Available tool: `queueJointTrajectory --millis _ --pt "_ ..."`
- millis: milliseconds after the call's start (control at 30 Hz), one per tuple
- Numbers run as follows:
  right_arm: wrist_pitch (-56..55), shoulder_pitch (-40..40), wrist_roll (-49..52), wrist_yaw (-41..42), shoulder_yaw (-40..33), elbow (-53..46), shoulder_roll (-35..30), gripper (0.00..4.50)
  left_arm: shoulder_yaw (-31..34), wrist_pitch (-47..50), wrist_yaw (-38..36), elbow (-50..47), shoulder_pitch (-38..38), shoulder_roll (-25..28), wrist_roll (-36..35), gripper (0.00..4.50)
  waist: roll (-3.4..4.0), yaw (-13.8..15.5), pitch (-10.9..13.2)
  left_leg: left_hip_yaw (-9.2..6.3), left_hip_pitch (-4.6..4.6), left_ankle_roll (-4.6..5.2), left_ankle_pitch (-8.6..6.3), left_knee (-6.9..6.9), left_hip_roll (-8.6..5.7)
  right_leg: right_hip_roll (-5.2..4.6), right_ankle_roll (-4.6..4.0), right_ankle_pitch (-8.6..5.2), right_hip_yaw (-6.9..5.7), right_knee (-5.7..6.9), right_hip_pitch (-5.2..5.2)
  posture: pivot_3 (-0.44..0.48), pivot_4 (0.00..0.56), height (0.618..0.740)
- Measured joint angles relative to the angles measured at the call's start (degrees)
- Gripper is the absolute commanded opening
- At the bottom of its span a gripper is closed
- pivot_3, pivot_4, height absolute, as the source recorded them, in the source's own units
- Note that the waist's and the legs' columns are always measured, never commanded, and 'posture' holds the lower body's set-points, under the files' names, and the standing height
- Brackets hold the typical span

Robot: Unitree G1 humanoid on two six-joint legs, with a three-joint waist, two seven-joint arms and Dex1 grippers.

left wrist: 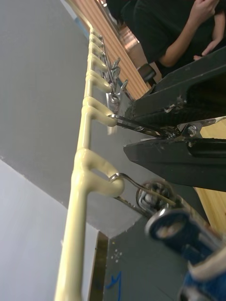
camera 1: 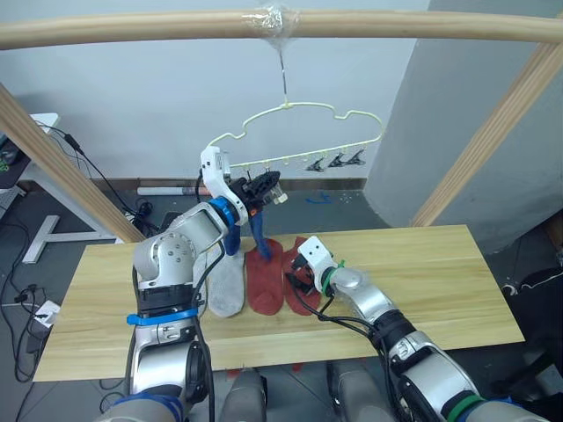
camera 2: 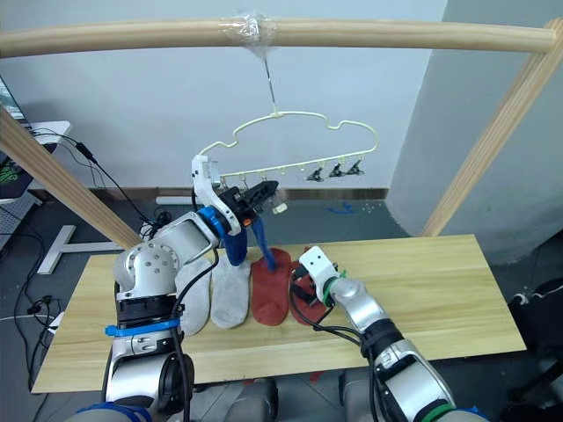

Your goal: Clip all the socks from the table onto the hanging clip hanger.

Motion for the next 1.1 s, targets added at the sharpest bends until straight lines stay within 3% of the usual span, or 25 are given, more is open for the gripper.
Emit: queueJointTrajectory --millis 67,167,300,533,800,1000,1100 --pt "-0.7 -0.7 -0.1 -0.2 -1.0 1.9 0.4 4.50 -0.2 0.0 0.2 -0.4 0.4 0.0 -0.2 0.11 -0.01 0.0 0.0 -0.01 0.06 0.00 0.00 0.00 0.00 0.01 0.04 -0.03 -0.01 0.04 0.03 0.026 0.194 0.740" --pt "-1.5 -1.6 -1.1 -0.4 -1.3 3.9 0.5 3.91 -0.4 0.1 0.3 -0.5 0.4 0.0 -0.2 0.11 -0.01 0.0 0.0 0.00 0.16 0.01 0.01 0.01 0.00 0.01 0.16 -0.09 -0.01 0.06 0.10 0.027 0.198 0.740" --pt "-2.5 0.1 -2.3 1.4 -1.1 2.6 -2.2 2.46 -0.4 0.5 0.2 -0.5 0.4 0.7 -0.4 0.11 -0.01 0.1 -0.1 0.00 0.20 0.01 0.01 0.01 0.00 0.01 0.18 -0.10 0.00 0.04 0.15 0.027 0.198 0.740" --pt "-2.1 7.3 -3.4 6.9 -0.2 -8.0 -8.2 0.04 -0.5 1.3 0.2 -0.8 0.5 1.0 -0.9 0.11 -0.02 0.4 -0.2 0.00 0.24 0.01 0.01 0.00 0.00 0.01 0.20 -0.11 0.01 0.03 0.19 0.017 0.201 0.740" --pt "-6.5 19.9 -6.9 14.5 3.7 -29.2 -21.5 0.04 2.3 6.6 1.7 -1.1 0.6 0.9 -6.7 0.11 -0.03 0.5 -0.2 0.10 0.18 0.00 0.00 0.00 0.01 0.02 0.23 -0.12 0.07 0.02 0.08 -0.001 0.208 0.740" --pt "-16.4 19.4 -12.4 16.3 4.7 -44.6 -29.5 0.04 8.3 14.4 6.6 2.2 -1.3 0.6 -15.7 0.11 -0.06 -0.3 -0.1 0.09 0.17 0.01 0.00 0.03 0.01 0.02 0.30 -0.10 0.07 0.00 0.09 -0.021 0.209 0.740" --pt "-17.9 17.4 -12.8 16.8 3.5 -50.6 -30.4 0.04 9.7 17.7 8.0 4.1 -2.5 1.0 -18.9 0.11 -0.08 -0.3 -0.1 0.07 0.16 0.00 0.00 0.02 0.00 0.02 0.29 -0.10 0.06 -0.01 0.10 -0.021 0.209 0.740"
